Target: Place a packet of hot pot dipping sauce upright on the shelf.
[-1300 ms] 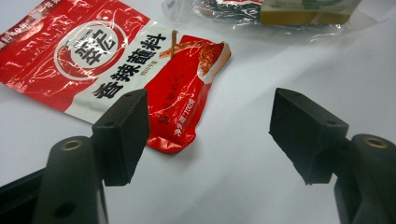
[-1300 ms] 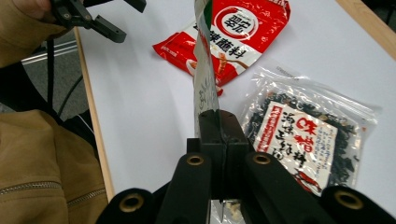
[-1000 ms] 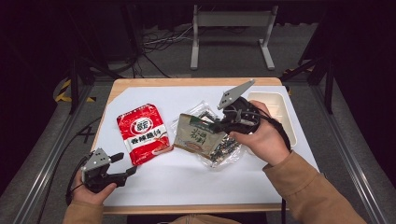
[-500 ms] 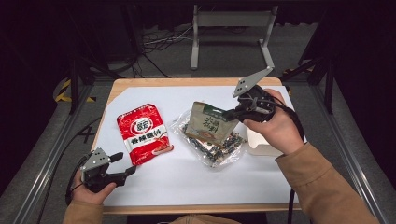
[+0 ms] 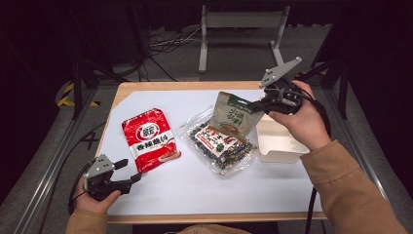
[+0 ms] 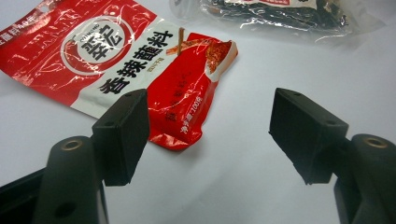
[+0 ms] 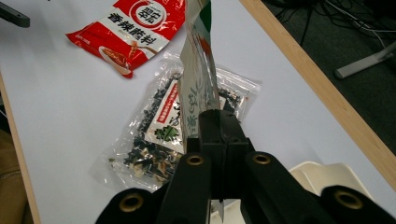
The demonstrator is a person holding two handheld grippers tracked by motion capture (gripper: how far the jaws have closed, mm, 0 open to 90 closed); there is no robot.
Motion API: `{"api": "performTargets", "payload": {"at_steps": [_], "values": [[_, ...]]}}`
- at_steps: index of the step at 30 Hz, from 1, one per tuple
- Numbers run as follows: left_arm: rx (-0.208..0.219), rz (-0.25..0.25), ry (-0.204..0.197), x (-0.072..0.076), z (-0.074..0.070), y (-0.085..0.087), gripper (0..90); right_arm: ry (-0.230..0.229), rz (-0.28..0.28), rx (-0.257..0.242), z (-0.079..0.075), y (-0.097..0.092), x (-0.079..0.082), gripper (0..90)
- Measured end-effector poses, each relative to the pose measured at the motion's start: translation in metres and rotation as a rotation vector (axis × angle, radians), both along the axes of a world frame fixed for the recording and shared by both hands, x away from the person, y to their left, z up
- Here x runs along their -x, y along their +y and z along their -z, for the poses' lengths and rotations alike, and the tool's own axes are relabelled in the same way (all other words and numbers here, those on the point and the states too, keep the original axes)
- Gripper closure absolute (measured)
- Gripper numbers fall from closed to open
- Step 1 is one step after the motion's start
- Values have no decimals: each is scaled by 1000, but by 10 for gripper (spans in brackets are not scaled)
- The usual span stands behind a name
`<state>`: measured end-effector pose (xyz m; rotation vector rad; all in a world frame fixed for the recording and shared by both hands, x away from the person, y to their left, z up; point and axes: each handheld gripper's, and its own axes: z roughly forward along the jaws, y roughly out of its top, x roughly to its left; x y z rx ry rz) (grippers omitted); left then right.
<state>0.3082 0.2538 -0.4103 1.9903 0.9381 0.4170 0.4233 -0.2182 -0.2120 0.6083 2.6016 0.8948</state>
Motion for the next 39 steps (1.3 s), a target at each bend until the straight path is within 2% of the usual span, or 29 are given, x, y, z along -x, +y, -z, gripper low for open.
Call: {"api": "performTargets", "payload": {"at_steps": [8, 11, 13, 19, 26, 30, 35, 39], "values": [[2, -5, 6, 0, 0, 0, 295, -21, 40, 15, -8, -19, -8, 900], [-14, -13, 3, 1, 2, 2, 295, -38, 51, 14, -12, -27, -10, 900], [-22, -25, 6, 2, 4, 3, 296, -44, 50, 16, -12, -29, -11, 900], [-6, -56, 13, 8, 6, 11, 297, -76, 56, 30, -19, -42, -19, 900], [-11, -78, 19, 14, 7, 15, 297, -82, 55, 37, -25, -59, -30, 900], [-13, -82, 15, 16, 7, 16, 297, -86, 62, 44, -26, -65, -34, 900], [-9, -84, 15, 16, 7, 16, 297, -88, 67, 29, -25, -74, -40, 900], [-13, -80, 15, 16, 7, 16, 297, -107, 65, 39, -26, -82, -43, 900]]}}
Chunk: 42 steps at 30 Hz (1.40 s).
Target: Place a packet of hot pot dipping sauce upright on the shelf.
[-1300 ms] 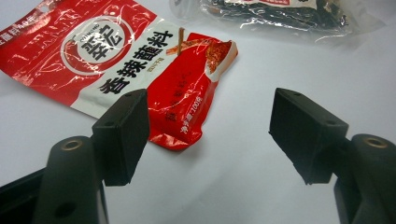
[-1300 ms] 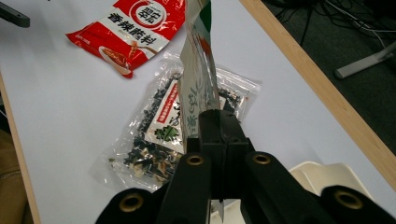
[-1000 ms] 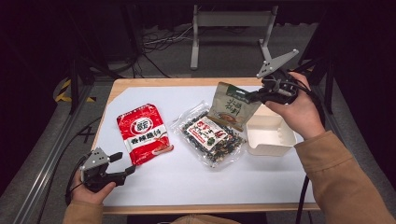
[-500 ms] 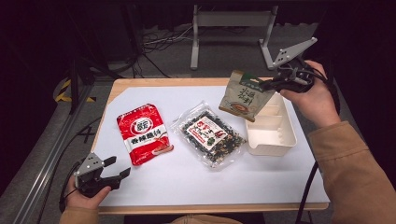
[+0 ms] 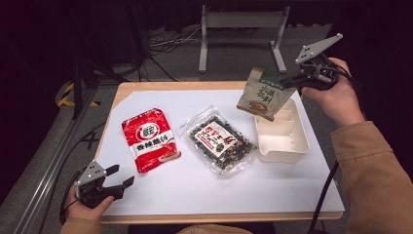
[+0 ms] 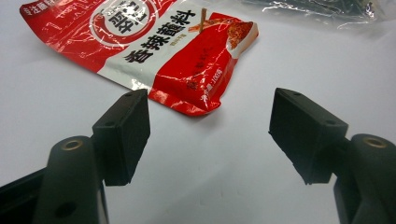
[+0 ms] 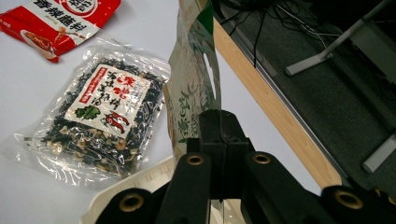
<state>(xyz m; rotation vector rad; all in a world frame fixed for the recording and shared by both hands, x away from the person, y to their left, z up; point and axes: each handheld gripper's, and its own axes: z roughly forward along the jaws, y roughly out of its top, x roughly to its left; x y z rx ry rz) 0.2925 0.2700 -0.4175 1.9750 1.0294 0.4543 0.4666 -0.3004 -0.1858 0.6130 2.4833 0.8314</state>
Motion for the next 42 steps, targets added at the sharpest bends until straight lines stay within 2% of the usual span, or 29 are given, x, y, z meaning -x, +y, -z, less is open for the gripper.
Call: {"api": "performTargets", "payload": {"at_steps": [11, 16, 26, 34, 42], "values": [[3, 0, 0, 0, 0, -1, 298, -25, -31, 22, 2, -19, -18, 900], [0, -2, 1, 2, 0, 0, 300, -38, -44, 12, 3, -28, -26, 900], [4, -8, 2, 4, 0, 2, 303, -68, -14, 54, 9, -44, -41, 900], [2, -8, 0, 3, 0, 2, 304, -92, 43, 84, 18, -56, -52, 900], [4, -8, 2, 4, 0, 3, 305, -105, 64, 116, 27, -59, -60, 900]]}}
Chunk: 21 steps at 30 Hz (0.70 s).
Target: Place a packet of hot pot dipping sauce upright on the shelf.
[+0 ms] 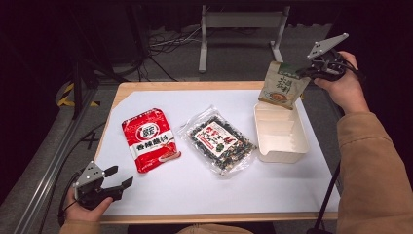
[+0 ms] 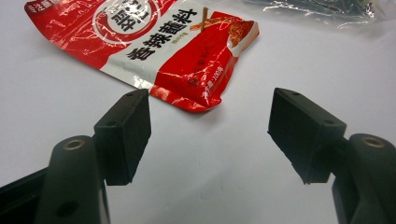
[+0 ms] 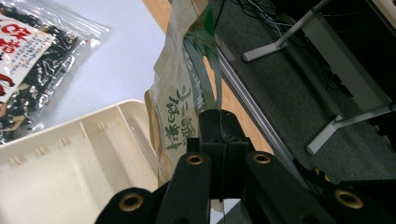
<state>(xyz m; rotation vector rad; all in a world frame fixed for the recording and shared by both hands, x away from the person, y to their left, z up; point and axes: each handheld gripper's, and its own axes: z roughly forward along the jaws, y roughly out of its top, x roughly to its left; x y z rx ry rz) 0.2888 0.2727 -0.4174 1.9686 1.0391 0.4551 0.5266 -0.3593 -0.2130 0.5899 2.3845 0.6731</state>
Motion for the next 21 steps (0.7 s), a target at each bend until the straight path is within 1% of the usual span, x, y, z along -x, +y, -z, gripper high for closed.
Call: {"api": "performTargets", "payload": {"at_steps": [6, 10, 14, 15, 18, 19, 21], "values": [[0, 0, 2, 0, 0, 0, 305, -5, -3, 14, 9, 1, -5, 900], [1, 0, 1, 0, 0, -1, 305, -10, -18, 17, 12, 4, -5, 900], [3, 0, -1, -1, 0, -1, 305, 0, -41, 18, 12, 7, -2, 900], [2, 1, 1, -1, 0, -1, 305, 3, -57, 24, 13, 9, -2, 900], [-2, 5, 1, -2, 0, -2, 305, 18, -79, 39, 13, 12, 0, 900], [-1, 5, 1, -2, 0, -3, 305, 21, -86, 28, 14, 14, 1, 900], [-2, 8, -3, -3, 0, -3, 305, 24, -86, 37, 14, 15, 0, 900]]}}
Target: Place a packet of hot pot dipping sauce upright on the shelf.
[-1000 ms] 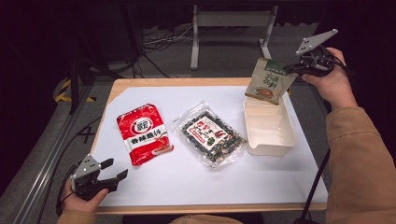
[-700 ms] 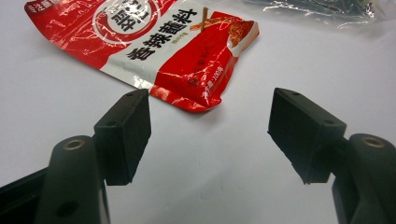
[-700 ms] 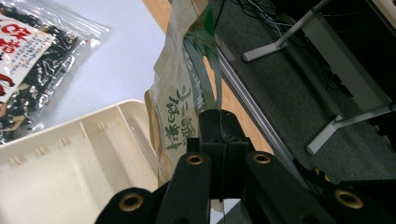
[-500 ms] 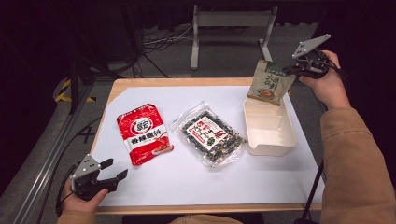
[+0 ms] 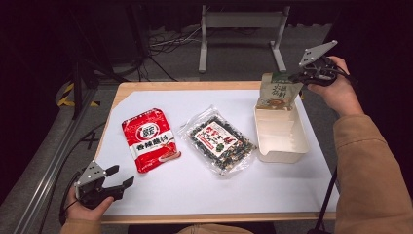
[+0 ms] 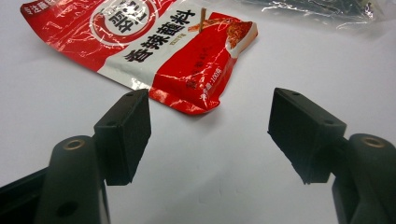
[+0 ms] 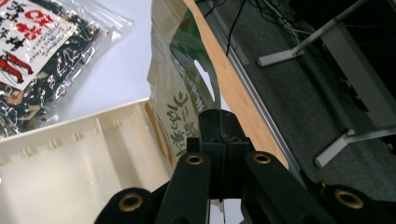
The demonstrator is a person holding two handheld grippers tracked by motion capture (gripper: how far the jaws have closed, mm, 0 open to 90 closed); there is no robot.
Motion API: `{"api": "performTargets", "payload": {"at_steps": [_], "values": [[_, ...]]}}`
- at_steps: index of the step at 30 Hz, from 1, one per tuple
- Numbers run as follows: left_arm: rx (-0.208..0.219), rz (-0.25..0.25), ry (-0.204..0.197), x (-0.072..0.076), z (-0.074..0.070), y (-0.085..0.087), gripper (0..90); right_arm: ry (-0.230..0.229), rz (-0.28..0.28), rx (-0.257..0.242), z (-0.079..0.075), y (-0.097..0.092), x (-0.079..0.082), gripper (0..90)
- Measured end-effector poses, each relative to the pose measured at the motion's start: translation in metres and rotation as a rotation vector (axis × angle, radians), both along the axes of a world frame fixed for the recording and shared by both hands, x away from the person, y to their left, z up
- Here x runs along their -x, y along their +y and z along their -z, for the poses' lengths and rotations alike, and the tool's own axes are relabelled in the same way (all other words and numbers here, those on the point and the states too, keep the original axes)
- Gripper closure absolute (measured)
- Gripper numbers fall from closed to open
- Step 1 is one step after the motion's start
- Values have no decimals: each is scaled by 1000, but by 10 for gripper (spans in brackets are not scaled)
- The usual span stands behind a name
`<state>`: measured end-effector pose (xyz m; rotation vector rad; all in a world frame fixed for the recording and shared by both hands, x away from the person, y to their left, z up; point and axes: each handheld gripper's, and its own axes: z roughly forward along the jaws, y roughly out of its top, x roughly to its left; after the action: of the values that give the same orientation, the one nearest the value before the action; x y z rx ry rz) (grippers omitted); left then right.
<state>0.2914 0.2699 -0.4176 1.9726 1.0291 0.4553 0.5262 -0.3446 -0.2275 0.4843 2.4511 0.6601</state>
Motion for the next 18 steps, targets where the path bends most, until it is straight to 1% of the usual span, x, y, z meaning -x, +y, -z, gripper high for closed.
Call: {"api": "performTargets", "payload": {"at_steps": [1, 2, 3, 6, 8, 10, 12, 16, 17, 18], "values": [[5, -3, 0, 0, 0, 0, 305, 12, -3, 17, 2, 1, -1, 900], [7, -2, 4, 0, 0, 0, 305, 22, -7, 16, 6, 2, -1, 900], [4, 0, 4, -1, 0, 0, 305, 31, -6, 25, 8, 3, -1, 900], [2, 2, 5, -1, 0, 0, 305, 39, -4, 44, 16, 7, -3, 900], [1, 4, 5, -2, 0, 0, 305, 38, 8, 30, 19, 6, -4, 900], [3, 3, 5, -2, 0, -1, 304, 47, 14, 27, 22, 6, -5, 900], [3, 2, 6, -2, 0, 0, 304, 61, 19, 31, 25, 6, -6, 900], [1, 5, 5, -2, 0, -1, 304, 72, 29, 37, 31, 6, -8, 895], [-1, 5, 5, -2, 0, -1, 304, 78, 48, 50, 34, 5, -9, 882], [1, 5, 6, -2, 0, -1, 304, 78, 48, 50, 34, 5, -9, 882]]}}
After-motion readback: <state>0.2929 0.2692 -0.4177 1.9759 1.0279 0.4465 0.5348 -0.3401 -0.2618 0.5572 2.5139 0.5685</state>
